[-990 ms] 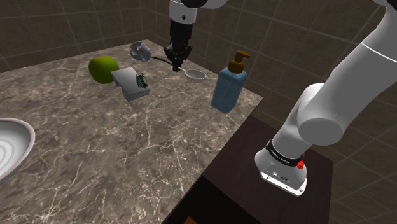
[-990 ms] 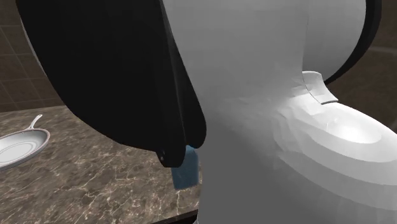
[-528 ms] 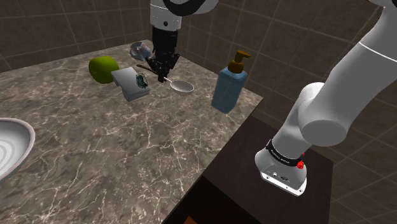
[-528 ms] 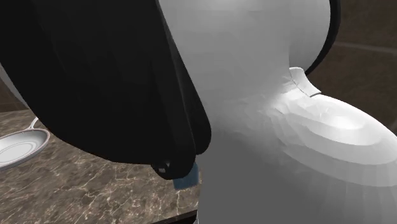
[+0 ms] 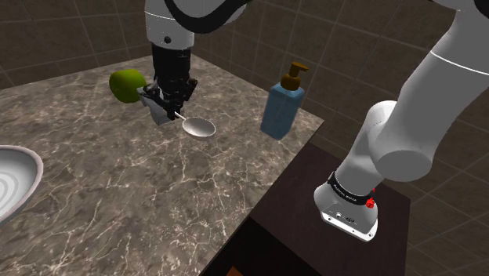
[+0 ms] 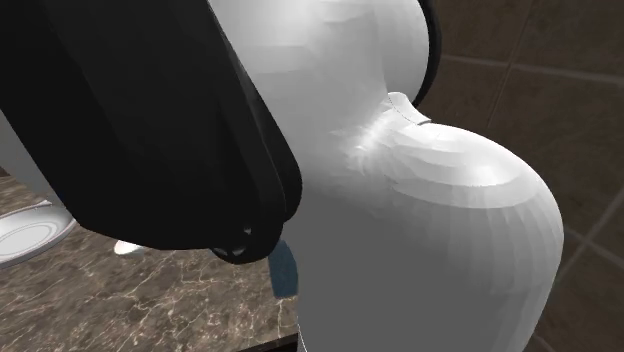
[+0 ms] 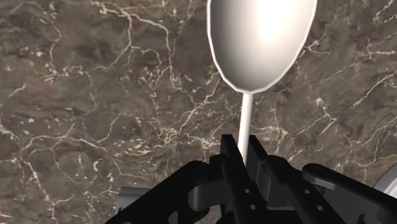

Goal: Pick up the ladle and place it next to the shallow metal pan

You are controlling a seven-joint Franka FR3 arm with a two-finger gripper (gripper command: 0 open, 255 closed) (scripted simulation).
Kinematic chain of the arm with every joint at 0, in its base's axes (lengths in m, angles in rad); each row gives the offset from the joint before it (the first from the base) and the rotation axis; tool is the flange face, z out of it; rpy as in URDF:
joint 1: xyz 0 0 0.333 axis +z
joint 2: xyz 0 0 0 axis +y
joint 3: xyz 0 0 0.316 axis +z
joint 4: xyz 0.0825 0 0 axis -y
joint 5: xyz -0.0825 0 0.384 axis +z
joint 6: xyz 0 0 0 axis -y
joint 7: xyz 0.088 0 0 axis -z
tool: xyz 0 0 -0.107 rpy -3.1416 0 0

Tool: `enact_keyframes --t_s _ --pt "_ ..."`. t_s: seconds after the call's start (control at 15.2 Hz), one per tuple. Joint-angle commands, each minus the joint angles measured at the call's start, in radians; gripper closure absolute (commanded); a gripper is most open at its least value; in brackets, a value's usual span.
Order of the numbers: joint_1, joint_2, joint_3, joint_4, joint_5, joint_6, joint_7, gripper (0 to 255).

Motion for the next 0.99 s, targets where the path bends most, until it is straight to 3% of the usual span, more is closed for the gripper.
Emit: enact_keyframes --t_s 0.0,0.46,0.92 --pt "0.023 0.028 0.024 0.029 -0.009 0.004 0.053 255" --pt "0.112 0.162 0.094 0.186 -0.069 -0.008 0.235 255" --pt "0.226 0.339 0.133 0.413 -0.157 -0.056 0.408 255"
